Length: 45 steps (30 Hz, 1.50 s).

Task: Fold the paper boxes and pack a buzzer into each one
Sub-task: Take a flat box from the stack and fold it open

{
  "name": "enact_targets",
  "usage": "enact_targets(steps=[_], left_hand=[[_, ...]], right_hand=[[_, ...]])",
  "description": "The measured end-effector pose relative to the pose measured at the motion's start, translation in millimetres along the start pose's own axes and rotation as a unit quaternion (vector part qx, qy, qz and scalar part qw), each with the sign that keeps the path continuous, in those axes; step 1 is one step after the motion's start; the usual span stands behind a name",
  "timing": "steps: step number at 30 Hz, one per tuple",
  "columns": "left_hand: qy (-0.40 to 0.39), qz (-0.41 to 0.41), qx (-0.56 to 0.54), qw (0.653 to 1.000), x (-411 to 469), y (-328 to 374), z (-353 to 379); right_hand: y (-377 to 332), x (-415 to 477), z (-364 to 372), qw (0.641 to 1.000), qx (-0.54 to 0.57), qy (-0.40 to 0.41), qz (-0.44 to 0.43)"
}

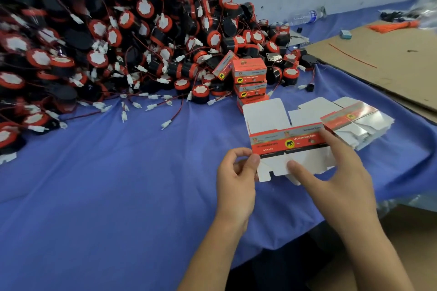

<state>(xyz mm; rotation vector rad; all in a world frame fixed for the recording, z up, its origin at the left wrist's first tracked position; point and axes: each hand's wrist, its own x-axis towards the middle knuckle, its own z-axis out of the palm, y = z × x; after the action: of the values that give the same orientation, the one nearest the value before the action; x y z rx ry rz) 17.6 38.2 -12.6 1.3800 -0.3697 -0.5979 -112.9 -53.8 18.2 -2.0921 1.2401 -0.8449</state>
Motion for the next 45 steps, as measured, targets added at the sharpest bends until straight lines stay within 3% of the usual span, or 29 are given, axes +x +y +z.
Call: enact_targets(steps=[6,12,15,19,25,29,33,36,39,41,43,45], left_hand=[[0.038,0.129,0.138,0.981,-29.9,18.4,-45.0],[0.109,0.129,0.182,0.969,-64.8,33.2,-94.7],[0.085,0.113,0.144,0.979,-80.3,41.0,-109.4],[0.056,0.058,0.019,0.997,-98.8,50.2,-130.4],[-0.013,0.069,0.009,0.997,-115.0,65.9,-175.0],[-0.055,0.105,0.060,0.991,-127.5,63.2,-203.4],[0.041,0.199,0.209,0.957,-135.9,62.6,-221.3],[0.071,0.230,0.251,0.937,-140.3,65.5,-227.0],[0.082,0.250,0.247,0.933,-144.7,70.4,-234.5],[0.073,0.241,0.254,0.934,-147.1,74.8,-241.6],[0.040,0.231,0.267,0.935,-150.1,80.0,-248.3],[0.004,0.232,0.279,0.932,-152.5,84.2,-252.3]], right_hand=[[-30.7,-16.9,14.6,0.997,0.005,-0.042,-0.070],[-75.3,-49.3,29.5,0.980,0.091,-0.119,-0.134],[-99.3,-75.0,44.1,0.960,0.158,-0.190,-0.135],[-118.3,-105.5,60.5,0.920,0.248,-0.283,-0.108],[-137.9,-126.6,60.1,0.842,0.385,-0.376,-0.014],[-147.3,-132.3,56.6,0.800,0.416,-0.426,0.075],[-150.1,-139.4,56.8,0.772,0.402,-0.465,0.161],[-149.9,-146.9,55.9,0.755,0.367,-0.519,0.161],[-144.2,-143.4,54.9,0.796,0.316,-0.503,0.111],[-139.6,-132.4,51.5,0.813,0.342,-0.460,0.104],[-140.6,-120.1,47.7,0.782,0.431,-0.442,0.090],[-146.9,-116.7,44.2,0.731,0.486,-0.475,0.062]])
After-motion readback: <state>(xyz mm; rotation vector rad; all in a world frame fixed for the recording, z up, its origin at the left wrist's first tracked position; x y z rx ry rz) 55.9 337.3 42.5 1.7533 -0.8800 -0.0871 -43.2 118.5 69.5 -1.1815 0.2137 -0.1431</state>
